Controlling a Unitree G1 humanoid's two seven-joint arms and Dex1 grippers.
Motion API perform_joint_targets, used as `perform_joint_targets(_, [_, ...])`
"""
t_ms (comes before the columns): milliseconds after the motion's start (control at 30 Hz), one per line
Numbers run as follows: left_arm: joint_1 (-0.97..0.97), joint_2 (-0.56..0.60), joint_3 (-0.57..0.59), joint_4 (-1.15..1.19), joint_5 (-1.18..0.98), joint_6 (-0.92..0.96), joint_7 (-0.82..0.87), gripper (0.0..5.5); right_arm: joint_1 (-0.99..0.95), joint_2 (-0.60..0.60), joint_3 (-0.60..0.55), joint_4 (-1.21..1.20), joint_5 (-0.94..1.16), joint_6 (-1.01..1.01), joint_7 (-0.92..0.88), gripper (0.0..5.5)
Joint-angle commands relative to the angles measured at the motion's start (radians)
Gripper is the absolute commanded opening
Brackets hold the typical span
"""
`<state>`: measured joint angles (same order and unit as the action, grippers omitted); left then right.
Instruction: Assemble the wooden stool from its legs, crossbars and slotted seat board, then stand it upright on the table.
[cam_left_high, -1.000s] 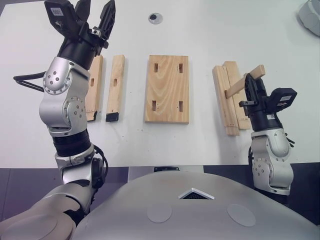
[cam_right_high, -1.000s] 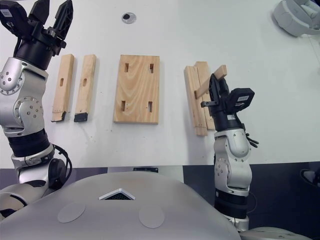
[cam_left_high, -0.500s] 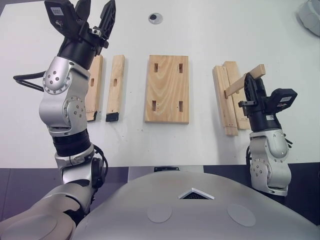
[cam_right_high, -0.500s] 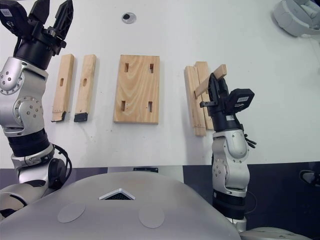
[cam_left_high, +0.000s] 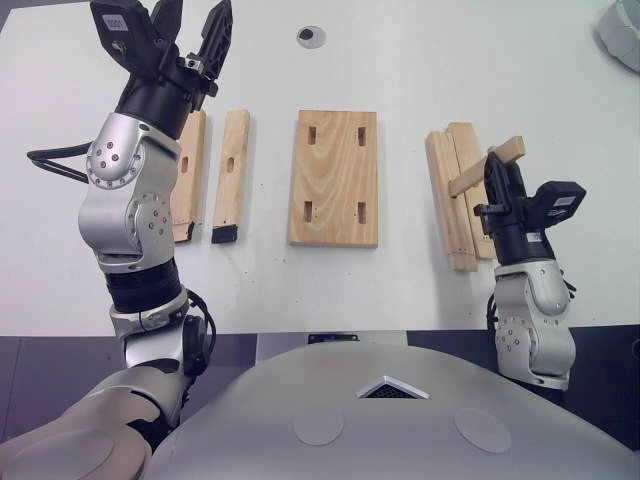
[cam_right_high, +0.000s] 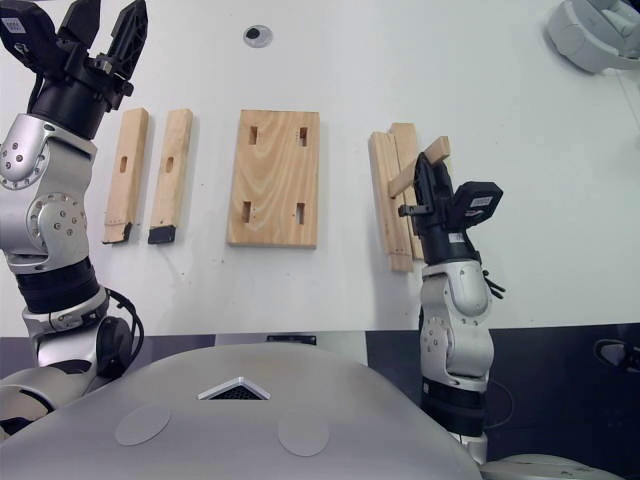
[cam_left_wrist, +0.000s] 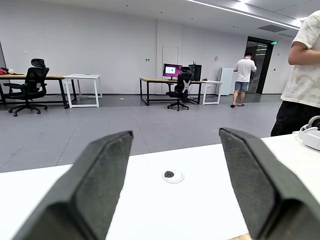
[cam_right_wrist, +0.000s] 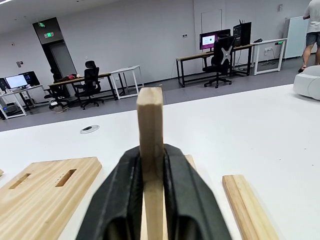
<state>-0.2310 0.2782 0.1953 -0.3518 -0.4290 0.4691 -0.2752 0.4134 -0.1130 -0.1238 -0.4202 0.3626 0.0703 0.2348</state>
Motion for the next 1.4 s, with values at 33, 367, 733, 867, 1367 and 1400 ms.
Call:
perform_joint_targets(33, [-0.017, 0.012, -0.005, 0.013, 0.001, 0.004, -0.006, 3.19, 0.021, -0.008, -0.001, 0.027, -0.032, -0.011, 0.001, 0.42])
perform_joint_targets(367, [-0.021, 0.021, -0.004, 0.01, 0.005, 0.007, -0.006, 3.19, 0.062, -0.056, 0.024, 0.197, -0.155, -0.099, 0.022, 0.42])
perform_joint_targets(733, [-0.028, 0.036, -0.005, 0.005, 0.002, 0.017, -0.003, 3.19, 0.093, -0.099, 0.06, 0.251, -0.183, -0.074, 0.036, 0.42])
perform_joint_targets(867, [-0.035, 0.04, -0.004, 0.008, 0.002, 0.017, -0.004, 3.19, 0.103, -0.107, 0.069, 0.293, -0.186, -0.074, 0.039, 0.42])
perform_joint_targets(1367, [-0.053, 0.039, -0.012, 0.03, 0.007, 0.003, -0.009, 3.19, 0.064, -0.1, 0.065, 0.278, -0.142, -0.166, 0.059, 1.11])
perform_joint_targets(1400, [-0.053, 0.038, -0.013, 0.031, 0.007, 0.001, -0.009, 3.19, 0.063, -0.097, 0.063, 0.27, -0.139, -0.173, 0.062, 1.34])
